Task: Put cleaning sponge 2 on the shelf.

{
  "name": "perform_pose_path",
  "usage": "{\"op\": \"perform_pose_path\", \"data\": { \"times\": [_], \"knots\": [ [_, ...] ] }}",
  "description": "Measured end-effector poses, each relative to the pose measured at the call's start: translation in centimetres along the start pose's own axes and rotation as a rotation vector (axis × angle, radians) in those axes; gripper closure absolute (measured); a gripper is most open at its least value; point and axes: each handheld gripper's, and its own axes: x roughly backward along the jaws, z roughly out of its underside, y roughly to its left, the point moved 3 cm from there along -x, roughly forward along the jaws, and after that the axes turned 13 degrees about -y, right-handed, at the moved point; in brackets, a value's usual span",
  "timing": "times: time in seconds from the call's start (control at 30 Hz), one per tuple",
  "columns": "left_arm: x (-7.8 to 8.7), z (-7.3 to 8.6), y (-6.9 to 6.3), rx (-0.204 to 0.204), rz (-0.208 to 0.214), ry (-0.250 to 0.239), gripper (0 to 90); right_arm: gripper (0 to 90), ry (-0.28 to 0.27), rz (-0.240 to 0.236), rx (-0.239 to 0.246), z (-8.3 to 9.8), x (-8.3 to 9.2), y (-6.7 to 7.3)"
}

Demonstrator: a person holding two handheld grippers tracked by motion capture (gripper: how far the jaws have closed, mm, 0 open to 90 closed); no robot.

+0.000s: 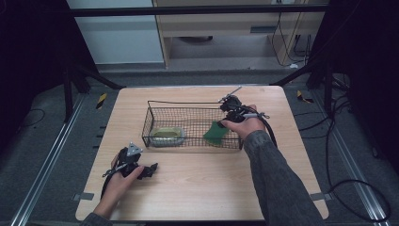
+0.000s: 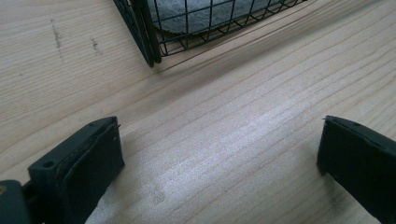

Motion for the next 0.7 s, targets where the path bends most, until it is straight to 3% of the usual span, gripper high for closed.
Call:
{"op": "perform_pose_path", "data": {
  "times": [0.2,0.4,0.5,0.7],
  "knots": [
    [0.0,0.0,0.0,0.001,0.0,-0.001,0.0,35.7,-0.031,-0.002,-0.014,0.3,1.2,0.1],
    [0.0,0.0,0.0,-0.003,0.001,0.002,0.0,11.4,-0.058,0.032,-0.018,1.1,1.8,0.3],
    [0.0,0.0,0.0,-0.003,0.001,0.003,0.0,6.1,-0.088,0.048,-0.032,1.5,2.1,0.2],
    [0.0,0.0,0.0,-0.002,0.001,0.003,0.0,5.1,-0.13,0.089,-0.044,2.1,3.0,-0.3]
  ]
}}
